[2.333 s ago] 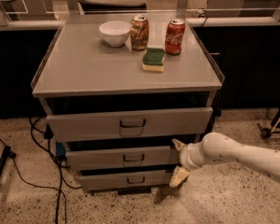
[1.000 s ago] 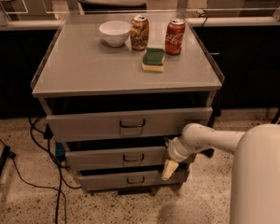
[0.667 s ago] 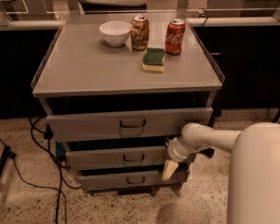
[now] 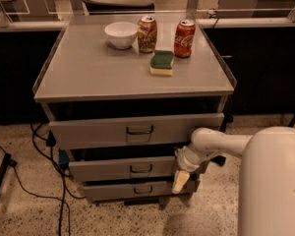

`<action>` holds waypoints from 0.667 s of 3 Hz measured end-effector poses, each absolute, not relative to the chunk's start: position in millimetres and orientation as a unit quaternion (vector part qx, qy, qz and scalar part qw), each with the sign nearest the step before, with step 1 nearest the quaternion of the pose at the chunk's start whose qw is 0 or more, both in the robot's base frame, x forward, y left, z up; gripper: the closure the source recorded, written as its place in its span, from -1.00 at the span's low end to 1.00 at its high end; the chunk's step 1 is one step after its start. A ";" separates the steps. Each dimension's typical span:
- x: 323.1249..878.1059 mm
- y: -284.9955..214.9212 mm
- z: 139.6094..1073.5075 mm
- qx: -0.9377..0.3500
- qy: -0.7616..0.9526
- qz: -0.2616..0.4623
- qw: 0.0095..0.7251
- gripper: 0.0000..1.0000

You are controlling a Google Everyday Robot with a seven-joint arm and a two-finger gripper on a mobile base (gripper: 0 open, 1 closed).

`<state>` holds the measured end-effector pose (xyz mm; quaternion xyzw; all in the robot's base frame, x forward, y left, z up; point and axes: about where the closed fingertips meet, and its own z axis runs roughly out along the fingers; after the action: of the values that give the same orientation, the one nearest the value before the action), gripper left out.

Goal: Open middle drawer

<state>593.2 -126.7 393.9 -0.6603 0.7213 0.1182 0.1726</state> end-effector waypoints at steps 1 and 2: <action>563.2 -132.7 408.7 -0.663 0.721 0.145 0.136 -1.00; 521.0 -142.5 430.2 -0.668 0.716 0.183 0.091 -1.00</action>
Offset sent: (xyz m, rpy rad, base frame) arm -0.0977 -0.0248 0.0599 -0.0082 0.2557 0.0774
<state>521.0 -142.5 430.2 -0.6677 0.7160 0.1826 0.0909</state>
